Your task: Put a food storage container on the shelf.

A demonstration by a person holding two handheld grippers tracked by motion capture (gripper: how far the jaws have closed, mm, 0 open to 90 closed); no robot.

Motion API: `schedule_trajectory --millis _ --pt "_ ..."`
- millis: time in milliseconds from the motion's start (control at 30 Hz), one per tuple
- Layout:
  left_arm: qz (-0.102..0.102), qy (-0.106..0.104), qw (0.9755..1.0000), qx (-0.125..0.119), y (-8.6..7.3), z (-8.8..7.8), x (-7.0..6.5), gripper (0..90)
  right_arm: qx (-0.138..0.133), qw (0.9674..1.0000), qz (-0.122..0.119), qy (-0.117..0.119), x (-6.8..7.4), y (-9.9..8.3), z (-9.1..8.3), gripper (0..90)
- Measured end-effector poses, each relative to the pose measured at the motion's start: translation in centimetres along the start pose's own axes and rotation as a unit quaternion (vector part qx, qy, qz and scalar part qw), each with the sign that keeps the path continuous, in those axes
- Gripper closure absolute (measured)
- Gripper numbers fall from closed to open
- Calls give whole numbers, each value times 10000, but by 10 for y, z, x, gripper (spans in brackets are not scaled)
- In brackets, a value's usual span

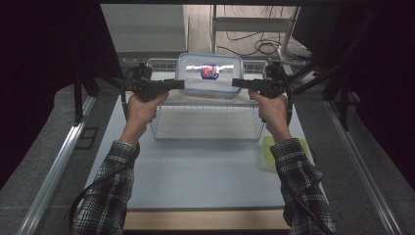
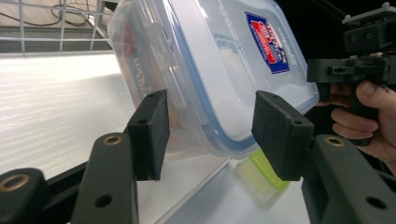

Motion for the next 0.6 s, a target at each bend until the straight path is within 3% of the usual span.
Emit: schedule_trajectory --millis 167,267,367,600 --pt "103 131 9999 -35 3 -2 0 450 50 9997 -52 -243 1 0 5 307" --pt "337 347 9987 173 -3 -1 3 437 144 9993 183 -285 -2 -2 9 233" --pt "314 284 9987 273 -9 3 2 437 120 9985 512 -175 -7 -2 11 230" --pt "262 187 9994 150 -5 2 1 419 334 9977 572 -148 -9 -2 5 245"
Point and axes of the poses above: each handheld gripper's, and its own axes: z roughly forward along the jaws, y roughly out of its top, x roughly to its left, the point moved 10 cm from there along z, roughly forward along the jaws, and after that the axes turned 12 degrees about -x, right-handed, at the moved point
